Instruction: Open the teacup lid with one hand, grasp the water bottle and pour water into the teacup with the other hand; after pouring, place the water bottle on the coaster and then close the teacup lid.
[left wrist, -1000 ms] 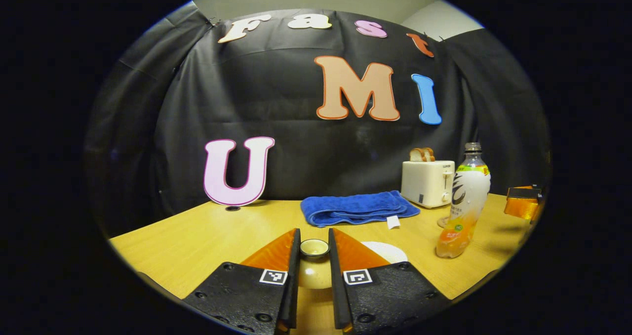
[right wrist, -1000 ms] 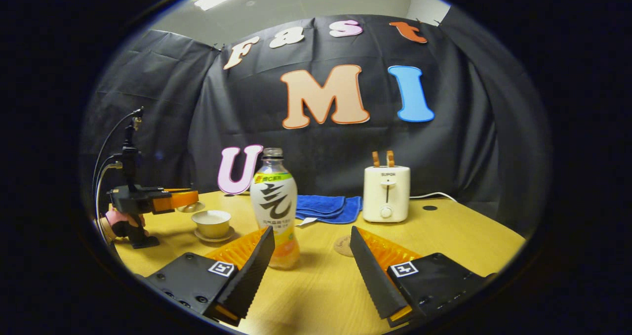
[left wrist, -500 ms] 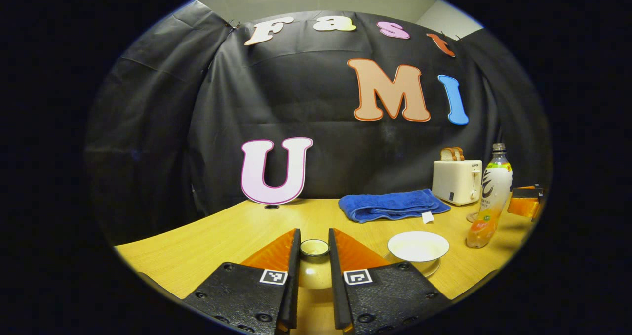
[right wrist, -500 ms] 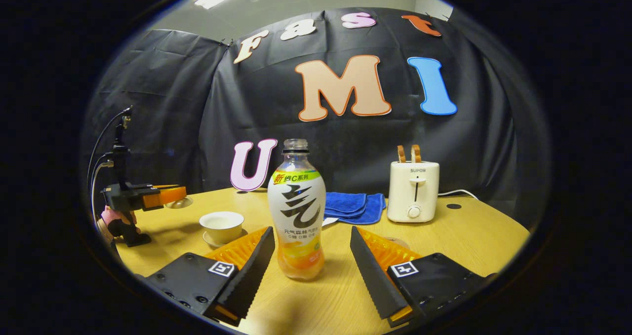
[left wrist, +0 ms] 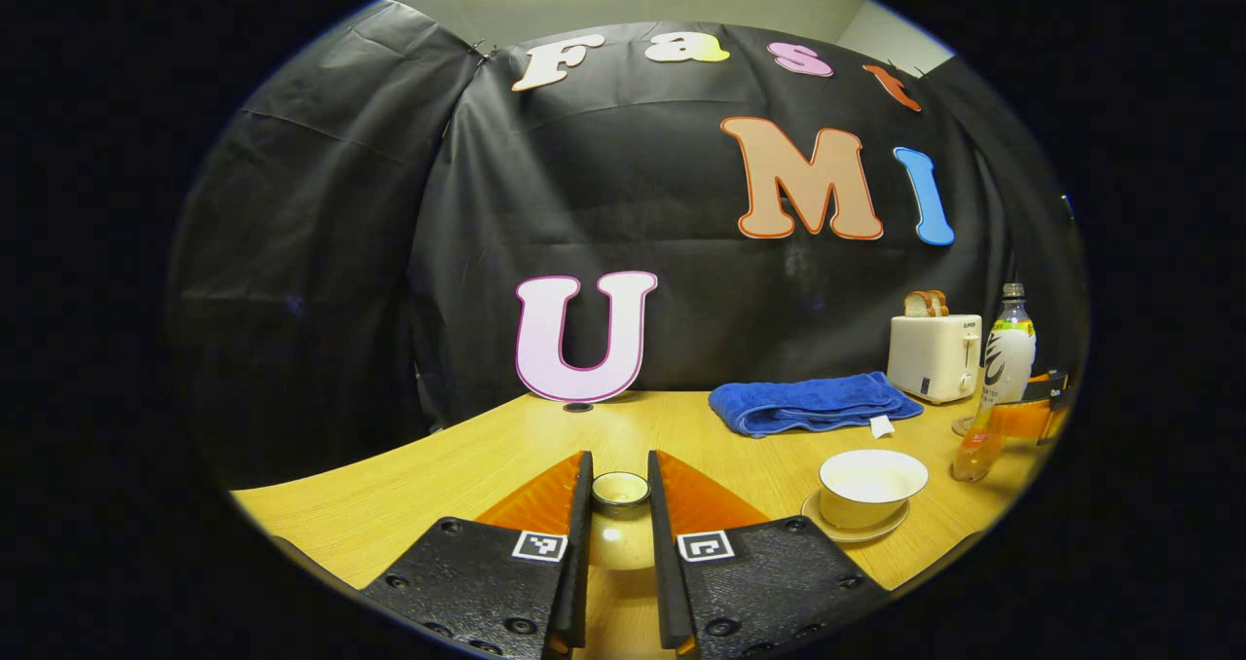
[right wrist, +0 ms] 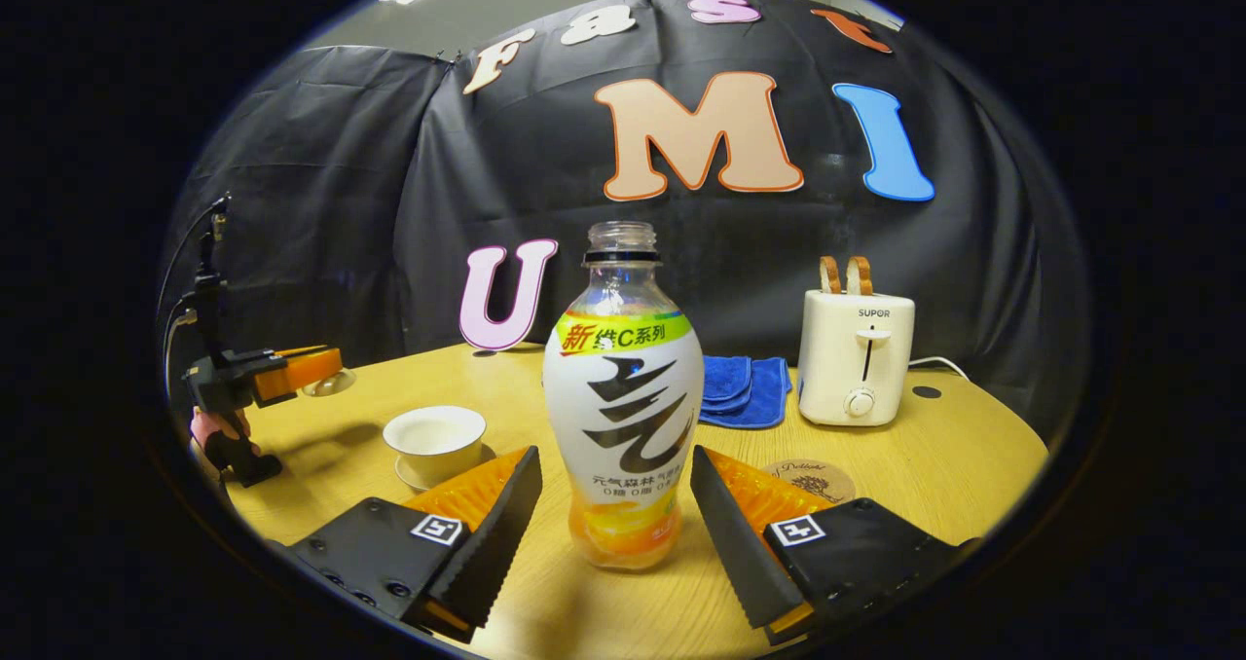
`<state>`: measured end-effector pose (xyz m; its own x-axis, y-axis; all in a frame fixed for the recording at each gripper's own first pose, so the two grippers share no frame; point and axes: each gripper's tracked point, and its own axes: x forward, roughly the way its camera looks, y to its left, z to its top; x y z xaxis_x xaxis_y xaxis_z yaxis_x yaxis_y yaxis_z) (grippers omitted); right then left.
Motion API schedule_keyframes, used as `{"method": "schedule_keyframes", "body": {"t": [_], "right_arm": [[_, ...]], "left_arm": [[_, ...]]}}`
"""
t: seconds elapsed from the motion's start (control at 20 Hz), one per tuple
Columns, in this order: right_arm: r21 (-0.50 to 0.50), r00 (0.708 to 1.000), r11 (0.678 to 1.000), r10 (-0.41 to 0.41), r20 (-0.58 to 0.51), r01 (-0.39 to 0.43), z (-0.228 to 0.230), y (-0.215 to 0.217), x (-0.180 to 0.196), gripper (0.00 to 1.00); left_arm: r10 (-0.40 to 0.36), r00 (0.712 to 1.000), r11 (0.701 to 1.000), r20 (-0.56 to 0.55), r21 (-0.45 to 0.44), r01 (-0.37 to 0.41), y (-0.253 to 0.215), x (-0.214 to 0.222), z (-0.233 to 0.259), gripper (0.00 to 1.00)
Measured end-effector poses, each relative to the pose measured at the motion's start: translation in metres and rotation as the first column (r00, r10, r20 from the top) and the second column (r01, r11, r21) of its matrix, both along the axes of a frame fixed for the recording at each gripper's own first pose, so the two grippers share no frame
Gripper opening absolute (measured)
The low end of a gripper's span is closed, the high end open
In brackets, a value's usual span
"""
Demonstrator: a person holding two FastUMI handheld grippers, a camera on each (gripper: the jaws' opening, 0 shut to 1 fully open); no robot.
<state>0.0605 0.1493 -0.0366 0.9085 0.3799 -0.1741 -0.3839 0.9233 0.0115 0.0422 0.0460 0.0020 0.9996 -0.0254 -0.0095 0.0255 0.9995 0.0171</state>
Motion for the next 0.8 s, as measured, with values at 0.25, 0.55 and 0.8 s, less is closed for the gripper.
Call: {"method": "schedule_keyframes", "body": {"t": [0.25,0.55,0.8], "right_arm": [[-0.034,0.998,0.999,-0.032,-0.048,0.031,-0.009,0.007,0.013,0.93],[-0.085,0.998,0.995,-0.058,-0.023,0.056,-0.009,0.005,0.019,0.69],[-0.271,0.996,0.959,-0.071,0.052,0.083,0.001,0.001,0.022,0.66]], "left_arm": [[-0.001,1.000,1.000,-0.001,-0.001,0.001,0.000,0.000,-0.001,0.27],[-0.001,1.000,1.000,-0.002,-0.002,0.001,0.000,0.000,0.000,0.27],[-0.001,1.000,1.000,-0.002,-0.002,0.001,-0.001,0.000,-0.001,0.27]]}}
